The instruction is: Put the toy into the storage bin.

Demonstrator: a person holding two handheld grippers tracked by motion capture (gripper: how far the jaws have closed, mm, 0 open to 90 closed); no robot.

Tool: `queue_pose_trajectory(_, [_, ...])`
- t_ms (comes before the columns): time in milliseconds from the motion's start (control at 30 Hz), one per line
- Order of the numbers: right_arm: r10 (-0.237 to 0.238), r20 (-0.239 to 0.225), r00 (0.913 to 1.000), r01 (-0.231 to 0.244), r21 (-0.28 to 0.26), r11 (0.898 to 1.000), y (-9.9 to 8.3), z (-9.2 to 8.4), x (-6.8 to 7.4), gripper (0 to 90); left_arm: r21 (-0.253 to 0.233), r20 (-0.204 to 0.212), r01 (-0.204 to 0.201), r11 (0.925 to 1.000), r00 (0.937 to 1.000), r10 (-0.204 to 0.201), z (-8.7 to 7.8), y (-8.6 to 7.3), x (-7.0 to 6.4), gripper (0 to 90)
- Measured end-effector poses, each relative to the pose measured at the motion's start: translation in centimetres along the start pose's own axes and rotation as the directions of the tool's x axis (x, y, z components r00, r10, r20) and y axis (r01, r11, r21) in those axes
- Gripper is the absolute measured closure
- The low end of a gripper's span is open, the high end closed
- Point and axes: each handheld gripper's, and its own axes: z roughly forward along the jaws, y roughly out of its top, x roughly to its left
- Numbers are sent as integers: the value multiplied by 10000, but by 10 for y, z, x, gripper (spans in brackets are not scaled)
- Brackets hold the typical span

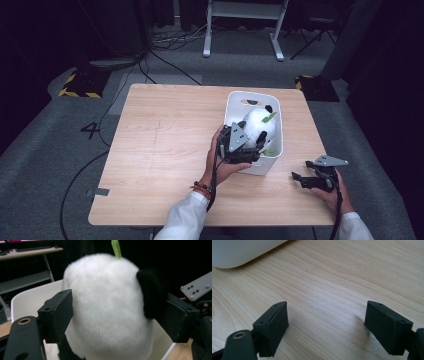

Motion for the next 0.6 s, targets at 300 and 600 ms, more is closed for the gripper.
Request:
queue_pose_trajectory(300, [3, 1, 10000, -3, 1, 10000, 0, 0, 0, 192, 66, 134, -97, 9999, 9999, 96, -2, 4, -1, 193])
queue_pose_trajectory(600, [1, -2, 10000, -1, 1, 10000, 0, 0, 0, 192, 149, 281, -100, 9998, 9996, 96, -10, 7, 3, 183])
